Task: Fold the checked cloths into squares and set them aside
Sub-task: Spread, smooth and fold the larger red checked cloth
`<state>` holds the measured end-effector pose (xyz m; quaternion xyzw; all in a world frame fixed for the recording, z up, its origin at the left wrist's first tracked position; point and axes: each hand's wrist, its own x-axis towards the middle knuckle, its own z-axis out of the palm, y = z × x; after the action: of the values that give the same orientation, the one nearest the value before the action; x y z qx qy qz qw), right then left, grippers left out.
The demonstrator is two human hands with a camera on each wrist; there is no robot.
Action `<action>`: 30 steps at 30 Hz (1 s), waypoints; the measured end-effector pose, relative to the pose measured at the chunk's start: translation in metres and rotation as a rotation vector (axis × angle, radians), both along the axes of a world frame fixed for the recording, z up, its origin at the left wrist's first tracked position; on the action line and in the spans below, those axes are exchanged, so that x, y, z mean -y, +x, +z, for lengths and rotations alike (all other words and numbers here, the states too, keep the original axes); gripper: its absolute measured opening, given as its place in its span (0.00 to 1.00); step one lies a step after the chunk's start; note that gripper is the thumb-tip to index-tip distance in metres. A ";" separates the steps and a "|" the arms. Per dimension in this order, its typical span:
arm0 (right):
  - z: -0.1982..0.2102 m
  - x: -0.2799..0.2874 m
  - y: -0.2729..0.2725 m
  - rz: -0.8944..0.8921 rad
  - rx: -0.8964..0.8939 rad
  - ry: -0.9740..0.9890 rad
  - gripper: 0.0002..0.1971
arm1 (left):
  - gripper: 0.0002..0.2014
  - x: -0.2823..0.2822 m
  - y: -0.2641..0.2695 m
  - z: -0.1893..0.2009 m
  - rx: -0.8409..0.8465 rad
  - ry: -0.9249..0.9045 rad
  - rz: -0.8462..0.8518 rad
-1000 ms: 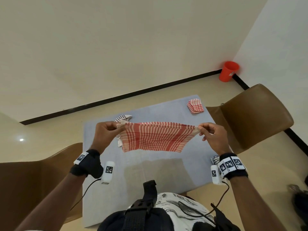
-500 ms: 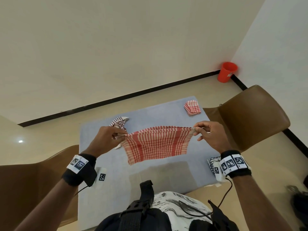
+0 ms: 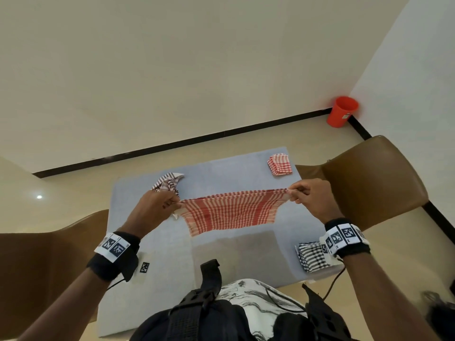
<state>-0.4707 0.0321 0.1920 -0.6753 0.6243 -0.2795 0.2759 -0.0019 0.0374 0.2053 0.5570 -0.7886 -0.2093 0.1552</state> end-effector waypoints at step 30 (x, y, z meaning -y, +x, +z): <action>-0.077 0.012 0.004 0.022 -0.175 -0.029 0.03 | 0.02 -0.032 -0.021 -0.059 0.280 -0.188 0.129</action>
<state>-0.4669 0.0198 0.1149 -0.7080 0.6343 -0.2255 0.2135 -0.0229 0.0697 0.1461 0.6132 -0.7812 -0.0445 0.1082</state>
